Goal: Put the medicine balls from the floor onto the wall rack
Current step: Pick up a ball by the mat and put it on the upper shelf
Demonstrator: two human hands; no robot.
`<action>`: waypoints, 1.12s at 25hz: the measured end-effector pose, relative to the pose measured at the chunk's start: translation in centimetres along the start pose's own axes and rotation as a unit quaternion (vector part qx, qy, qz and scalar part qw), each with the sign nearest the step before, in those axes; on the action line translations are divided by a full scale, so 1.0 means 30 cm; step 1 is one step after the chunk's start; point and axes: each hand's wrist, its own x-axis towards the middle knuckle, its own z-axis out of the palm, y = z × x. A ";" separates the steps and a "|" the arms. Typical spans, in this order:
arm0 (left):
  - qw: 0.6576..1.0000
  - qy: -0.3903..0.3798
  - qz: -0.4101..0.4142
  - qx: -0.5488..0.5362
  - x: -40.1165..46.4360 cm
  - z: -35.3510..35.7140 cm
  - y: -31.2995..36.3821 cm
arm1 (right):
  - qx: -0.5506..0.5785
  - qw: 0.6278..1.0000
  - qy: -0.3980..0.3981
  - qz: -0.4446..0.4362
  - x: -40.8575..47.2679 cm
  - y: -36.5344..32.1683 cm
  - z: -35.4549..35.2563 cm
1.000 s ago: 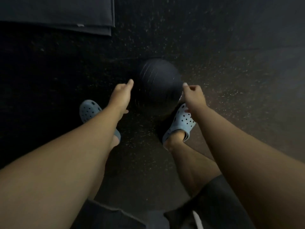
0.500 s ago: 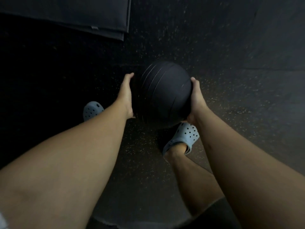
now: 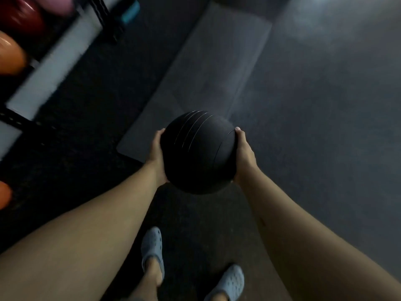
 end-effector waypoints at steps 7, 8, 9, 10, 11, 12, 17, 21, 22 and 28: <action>0.929 -0.036 0.337 -0.150 -0.821 -0.010 0.850 | 0.012 0.950 -0.196 -0.241 -0.747 -0.694 0.589; 0.913 -0.031 0.375 -0.157 -0.950 -0.056 0.952 | 0.021 0.938 -0.225 -0.264 -0.875 -0.756 0.686; 0.896 -0.026 0.411 -0.163 -1.074 -0.110 1.047 | 0.028 0.924 -0.251 -0.288 -1.000 -0.809 0.783; 0.880 -0.018 0.444 -0.166 -1.193 -0.173 1.132 | 0.037 0.908 -0.279 -0.309 -1.124 -0.849 0.880; 0.863 -0.008 0.477 -0.168 -1.313 -0.242 1.213 | 0.048 0.892 -0.309 -0.327 -1.246 -0.881 0.983; 0.847 0.005 0.505 -0.167 -1.417 -0.306 1.281 | 0.061 0.877 -0.332 -0.341 -1.351 -0.906 1.079; 0.740 0.066 0.651 -0.159 -1.930 -0.664 1.535 | 0.092 0.777 -0.504 -0.366 -1.898 -0.937 1.556; 0.673 0.144 0.709 -0.152 -2.207 -0.940 1.677 | 0.103 0.715 -0.591 -0.359 -2.222 -0.903 1.871; 0.658 0.165 0.720 -0.146 -2.257 -1.010 1.711 | 0.102 0.703 -0.609 -0.352 -2.284 -0.884 1.950; 0.577 0.237 0.766 -0.156 -2.402 -1.334 1.987 | 0.085 0.634 -0.702 -0.312 -2.516 -0.890 2.450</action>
